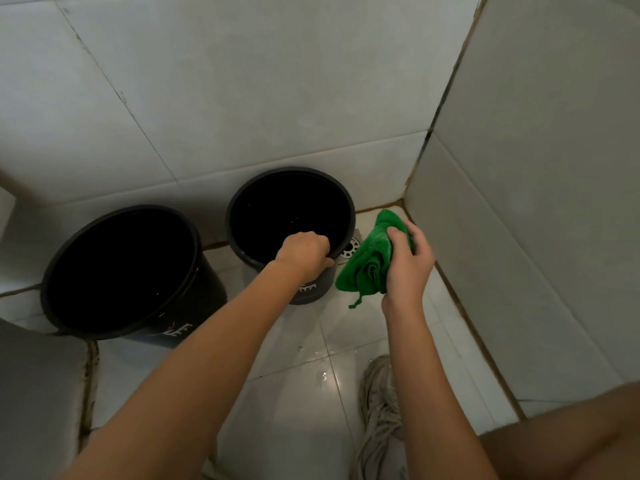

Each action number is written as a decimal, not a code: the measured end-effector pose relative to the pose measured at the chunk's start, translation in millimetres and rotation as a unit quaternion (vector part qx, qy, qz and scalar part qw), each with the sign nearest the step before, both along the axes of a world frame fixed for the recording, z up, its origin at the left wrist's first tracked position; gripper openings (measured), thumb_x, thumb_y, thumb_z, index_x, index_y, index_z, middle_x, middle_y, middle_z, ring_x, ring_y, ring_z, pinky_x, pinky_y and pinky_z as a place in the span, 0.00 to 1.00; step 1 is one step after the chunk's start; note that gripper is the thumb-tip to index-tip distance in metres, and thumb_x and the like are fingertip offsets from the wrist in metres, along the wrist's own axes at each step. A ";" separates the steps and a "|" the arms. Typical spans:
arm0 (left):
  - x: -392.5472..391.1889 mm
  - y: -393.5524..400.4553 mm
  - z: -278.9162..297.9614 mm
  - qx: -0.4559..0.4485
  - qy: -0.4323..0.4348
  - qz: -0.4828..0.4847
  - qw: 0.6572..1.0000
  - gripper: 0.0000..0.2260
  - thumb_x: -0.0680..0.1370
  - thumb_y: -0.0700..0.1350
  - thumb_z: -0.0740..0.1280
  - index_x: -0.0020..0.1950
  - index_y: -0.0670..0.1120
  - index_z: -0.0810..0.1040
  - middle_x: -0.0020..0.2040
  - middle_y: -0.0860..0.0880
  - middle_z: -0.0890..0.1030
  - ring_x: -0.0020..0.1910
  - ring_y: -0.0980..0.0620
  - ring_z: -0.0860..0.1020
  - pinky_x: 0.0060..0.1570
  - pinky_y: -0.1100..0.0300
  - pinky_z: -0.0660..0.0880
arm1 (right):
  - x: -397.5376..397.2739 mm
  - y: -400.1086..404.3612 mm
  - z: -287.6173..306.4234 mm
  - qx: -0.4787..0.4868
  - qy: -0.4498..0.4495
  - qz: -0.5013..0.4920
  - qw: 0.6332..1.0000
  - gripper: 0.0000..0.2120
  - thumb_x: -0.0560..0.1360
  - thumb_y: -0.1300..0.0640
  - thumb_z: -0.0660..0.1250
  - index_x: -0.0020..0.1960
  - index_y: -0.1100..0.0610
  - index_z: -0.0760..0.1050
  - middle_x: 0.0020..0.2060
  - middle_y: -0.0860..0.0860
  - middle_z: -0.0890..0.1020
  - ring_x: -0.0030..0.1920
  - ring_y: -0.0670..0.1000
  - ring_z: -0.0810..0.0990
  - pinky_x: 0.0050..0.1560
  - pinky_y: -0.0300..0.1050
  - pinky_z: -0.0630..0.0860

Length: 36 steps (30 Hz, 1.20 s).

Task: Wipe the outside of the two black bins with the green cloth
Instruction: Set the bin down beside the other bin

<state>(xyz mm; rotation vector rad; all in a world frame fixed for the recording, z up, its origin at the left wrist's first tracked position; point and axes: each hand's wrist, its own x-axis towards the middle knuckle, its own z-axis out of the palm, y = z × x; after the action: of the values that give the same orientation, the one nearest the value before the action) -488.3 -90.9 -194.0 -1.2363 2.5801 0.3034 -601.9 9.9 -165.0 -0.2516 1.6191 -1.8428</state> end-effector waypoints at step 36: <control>286.2 89.4 271.2 0.072 0.409 0.145 0.898 0.05 0.77 0.37 0.66 0.51 0.44 0.78 0.43 0.50 0.82 0.42 0.59 0.80 0.42 0.62 0.75 | 187.2 -26.1 234.0 -0.113 0.441 0.573 0.681 0.13 0.66 0.57 0.79 0.36 0.49 0.74 0.29 0.41 0.77 0.31 0.37 0.74 0.34 0.35 0.69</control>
<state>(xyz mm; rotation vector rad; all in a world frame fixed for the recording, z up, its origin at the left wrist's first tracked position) -202.1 -1.5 77.2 -1.7013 2.9005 1.3018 -414.7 -16.2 68.9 -1.9964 1.1247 -0.8252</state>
